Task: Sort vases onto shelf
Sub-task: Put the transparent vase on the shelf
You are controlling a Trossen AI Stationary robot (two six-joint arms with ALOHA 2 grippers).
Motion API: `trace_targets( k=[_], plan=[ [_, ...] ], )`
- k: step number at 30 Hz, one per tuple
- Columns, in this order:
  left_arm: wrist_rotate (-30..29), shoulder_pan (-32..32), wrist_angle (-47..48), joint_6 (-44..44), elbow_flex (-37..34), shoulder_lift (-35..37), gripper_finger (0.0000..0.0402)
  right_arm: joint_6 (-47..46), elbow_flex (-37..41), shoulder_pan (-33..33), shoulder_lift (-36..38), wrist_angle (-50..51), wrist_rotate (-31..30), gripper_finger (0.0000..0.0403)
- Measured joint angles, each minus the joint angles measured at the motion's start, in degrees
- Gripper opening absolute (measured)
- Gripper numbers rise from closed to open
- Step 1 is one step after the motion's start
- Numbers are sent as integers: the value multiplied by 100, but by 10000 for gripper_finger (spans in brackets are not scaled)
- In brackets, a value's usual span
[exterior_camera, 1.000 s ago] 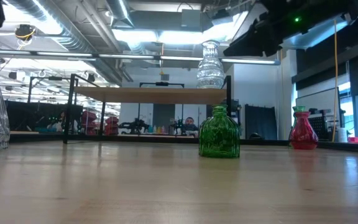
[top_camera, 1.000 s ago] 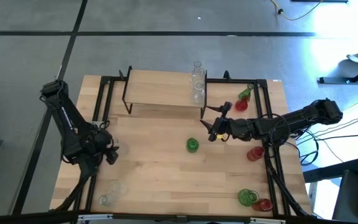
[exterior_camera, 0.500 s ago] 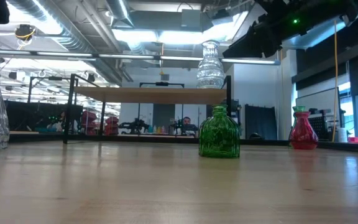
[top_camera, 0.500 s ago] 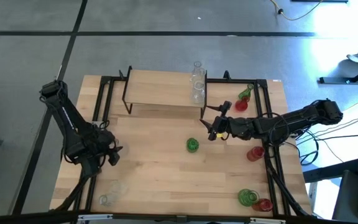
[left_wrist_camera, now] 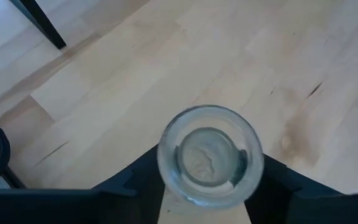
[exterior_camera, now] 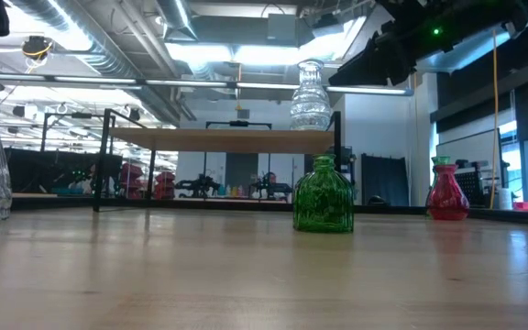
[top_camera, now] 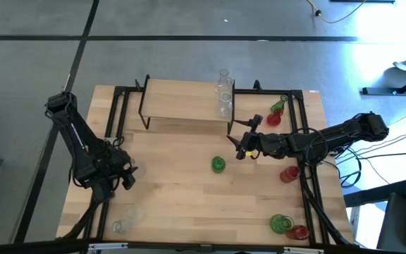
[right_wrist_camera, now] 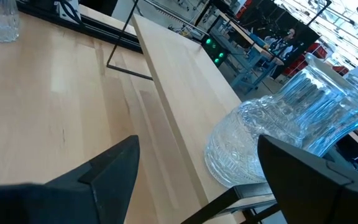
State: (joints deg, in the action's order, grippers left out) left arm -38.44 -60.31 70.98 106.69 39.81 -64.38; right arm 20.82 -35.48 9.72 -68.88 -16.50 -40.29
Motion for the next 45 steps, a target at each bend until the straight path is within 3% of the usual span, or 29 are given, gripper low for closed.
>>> trace_targets(
  k=[6,12,26,34,45],
  plan=[
    [-16,156,-48,-268,9,3,104,1,0,0,0,-6,2,316],
    [-313,425,-64,-609,169,0,102,1,0,0,0,-6,4,316],
    [-633,2047,-269,-3556,1543,0,99,2,0,0,0,-15,50,316],
    [-793,3129,-1692,-5969,1812,0,99,2,0,0,0,-10,50,316],
    [258,4739,-4299,-8780,1812,0,99,2,0,0,0,-8,50,316]
  ],
)
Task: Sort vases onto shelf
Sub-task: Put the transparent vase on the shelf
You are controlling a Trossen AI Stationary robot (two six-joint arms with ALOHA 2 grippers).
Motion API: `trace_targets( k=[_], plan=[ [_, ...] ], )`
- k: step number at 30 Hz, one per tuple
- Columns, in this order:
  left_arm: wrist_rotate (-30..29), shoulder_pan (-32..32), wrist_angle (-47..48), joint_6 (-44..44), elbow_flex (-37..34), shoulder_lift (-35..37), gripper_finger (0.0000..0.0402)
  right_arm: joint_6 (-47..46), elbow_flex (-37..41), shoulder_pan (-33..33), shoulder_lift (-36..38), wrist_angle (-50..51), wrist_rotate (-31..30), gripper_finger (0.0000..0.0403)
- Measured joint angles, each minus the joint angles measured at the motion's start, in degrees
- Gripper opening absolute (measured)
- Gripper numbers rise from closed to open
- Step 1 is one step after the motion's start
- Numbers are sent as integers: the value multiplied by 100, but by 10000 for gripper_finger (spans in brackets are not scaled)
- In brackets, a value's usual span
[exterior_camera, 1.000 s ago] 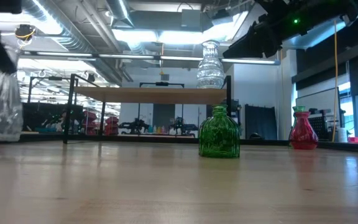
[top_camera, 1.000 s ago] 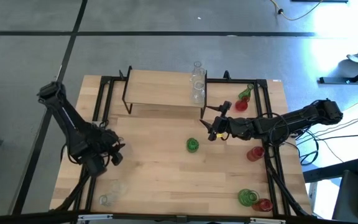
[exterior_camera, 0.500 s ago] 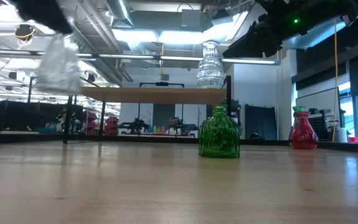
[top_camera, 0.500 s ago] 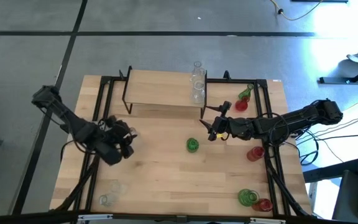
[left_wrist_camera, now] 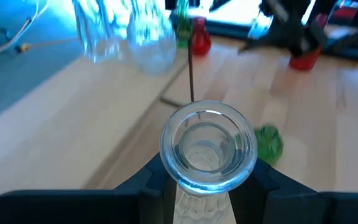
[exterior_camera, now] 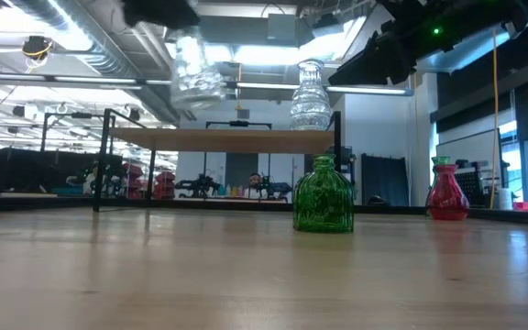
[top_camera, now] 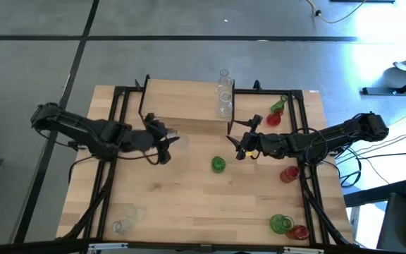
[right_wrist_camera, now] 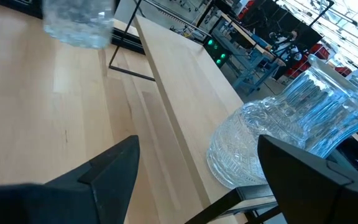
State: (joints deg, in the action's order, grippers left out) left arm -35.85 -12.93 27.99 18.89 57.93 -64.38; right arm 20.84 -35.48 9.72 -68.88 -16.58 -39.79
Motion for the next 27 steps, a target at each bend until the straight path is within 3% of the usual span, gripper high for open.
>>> trace_targets(
  k=[10,21,27],
  plan=[
    [839,1089,-1335,-1496,0,0,99,0,0,0,0,2,1,316],
    [1734,2460,-1542,-1797,33,-2,99,1,0,0,0,0,2,316],
    [1927,2821,-1394,-1796,439,-203,98,6,0,0,0,0,2,316]
  ],
)
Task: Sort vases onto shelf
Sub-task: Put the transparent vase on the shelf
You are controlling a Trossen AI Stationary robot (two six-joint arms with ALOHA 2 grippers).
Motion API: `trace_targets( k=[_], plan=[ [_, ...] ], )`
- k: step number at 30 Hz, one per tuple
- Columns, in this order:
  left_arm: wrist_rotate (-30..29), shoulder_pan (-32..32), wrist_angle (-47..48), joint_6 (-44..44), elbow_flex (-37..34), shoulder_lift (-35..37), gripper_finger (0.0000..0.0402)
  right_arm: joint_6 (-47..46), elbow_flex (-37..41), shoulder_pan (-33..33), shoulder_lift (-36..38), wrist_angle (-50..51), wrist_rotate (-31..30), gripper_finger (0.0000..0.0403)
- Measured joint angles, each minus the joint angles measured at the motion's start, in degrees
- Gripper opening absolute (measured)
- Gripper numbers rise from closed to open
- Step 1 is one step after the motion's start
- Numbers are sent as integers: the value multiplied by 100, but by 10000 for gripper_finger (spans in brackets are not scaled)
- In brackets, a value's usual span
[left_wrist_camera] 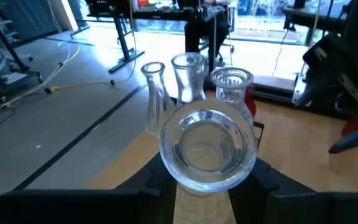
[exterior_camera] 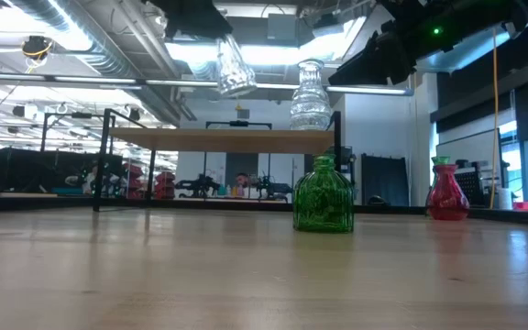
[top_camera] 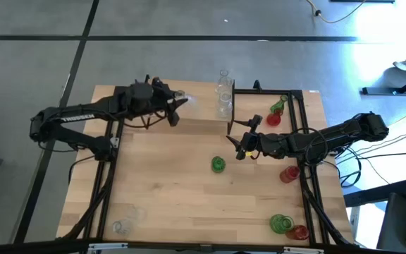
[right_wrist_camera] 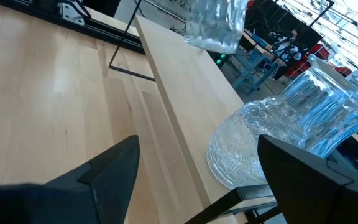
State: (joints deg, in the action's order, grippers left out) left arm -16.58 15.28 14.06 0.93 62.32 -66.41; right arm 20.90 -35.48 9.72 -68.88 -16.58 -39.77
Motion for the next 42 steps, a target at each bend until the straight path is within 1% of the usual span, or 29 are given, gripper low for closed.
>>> trace_targets(
  k=[3,8,11,16,23,27,32,36,42],
  plan=[
    [97,212,413,-6,397,-298,98,28,0,0,0,1,0,316],
    [407,660,1250,-54,1301,-968,98,31,0,0,0,5,0,316],
    [454,891,1572,-124,1848,-1392,98,31,0,0,0,6,0,316],
    [857,1218,1804,-150,2657,-2043,98,33,0,0,0,10,0,316],
    [1210,1437,1860,-160,3427,-2883,98,35,0,0,0,18,-2,316],
    [1462,1535,1918,-163,3677,-3241,99,36,0,-1,0,20,-2,316],
    [1498,1643,2133,-173,3872,-3527,110,35,0,0,0,22,0,316],
    [1612,1718,2039,-168,3882,-3631,110,37,0,-1,0,21,20,316],
    [1615,1734,1863,-179,3773,-3642,110,38,0,0,0,20,42,316]
  ],
)
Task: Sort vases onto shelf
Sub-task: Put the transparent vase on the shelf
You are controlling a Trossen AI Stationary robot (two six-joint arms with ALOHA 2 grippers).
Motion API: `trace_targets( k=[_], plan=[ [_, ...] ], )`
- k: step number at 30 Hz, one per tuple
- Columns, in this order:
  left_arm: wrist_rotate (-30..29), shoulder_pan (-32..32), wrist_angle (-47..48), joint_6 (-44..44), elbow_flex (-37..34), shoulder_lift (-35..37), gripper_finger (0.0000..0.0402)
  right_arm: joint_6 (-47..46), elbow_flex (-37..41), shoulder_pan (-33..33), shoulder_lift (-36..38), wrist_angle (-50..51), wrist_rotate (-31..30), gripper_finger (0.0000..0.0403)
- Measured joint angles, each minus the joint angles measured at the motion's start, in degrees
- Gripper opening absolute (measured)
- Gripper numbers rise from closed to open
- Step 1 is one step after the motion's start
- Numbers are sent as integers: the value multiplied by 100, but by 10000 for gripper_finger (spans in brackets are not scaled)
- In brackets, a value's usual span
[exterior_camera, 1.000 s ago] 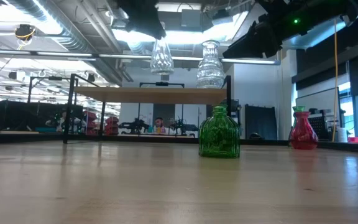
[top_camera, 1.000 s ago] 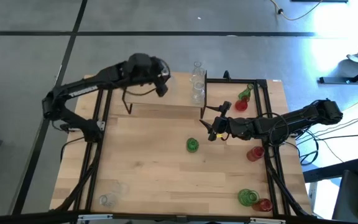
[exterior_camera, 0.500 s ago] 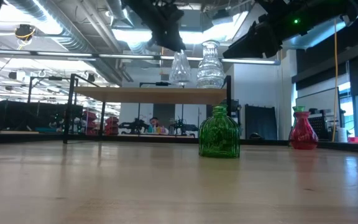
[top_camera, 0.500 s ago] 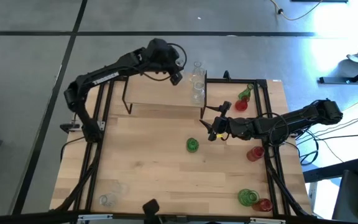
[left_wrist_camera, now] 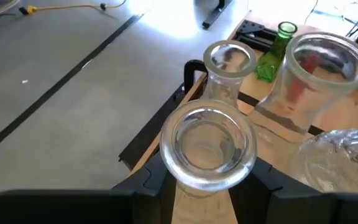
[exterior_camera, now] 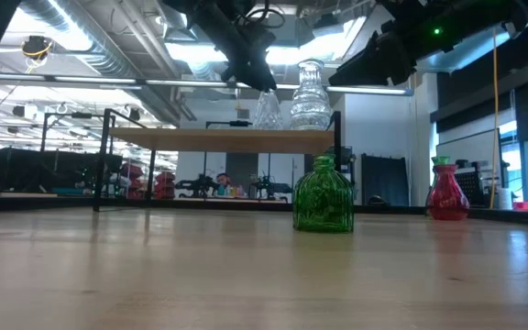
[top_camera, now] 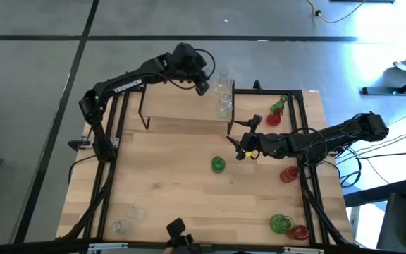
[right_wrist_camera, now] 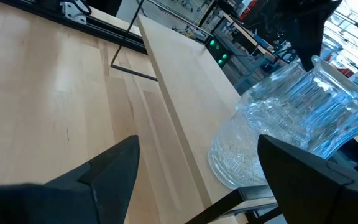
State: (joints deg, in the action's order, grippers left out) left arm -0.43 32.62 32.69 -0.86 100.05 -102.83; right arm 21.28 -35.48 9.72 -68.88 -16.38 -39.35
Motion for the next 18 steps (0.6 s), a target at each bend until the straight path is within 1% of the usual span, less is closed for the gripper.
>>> trace_targets(
  k=[5,10,18],
  plan=[
    [-2,0,-47,-44,-4,-9,111,-1,0,0,0,-1,-2,316],
    [1,-17,-98,-89,-13,-177,111,-2,0,-2,0,-2,-2,316],
    [13,-28,-125,-84,-13,-190,112,-2,0,-2,0,30,-2,316]
  ],
)
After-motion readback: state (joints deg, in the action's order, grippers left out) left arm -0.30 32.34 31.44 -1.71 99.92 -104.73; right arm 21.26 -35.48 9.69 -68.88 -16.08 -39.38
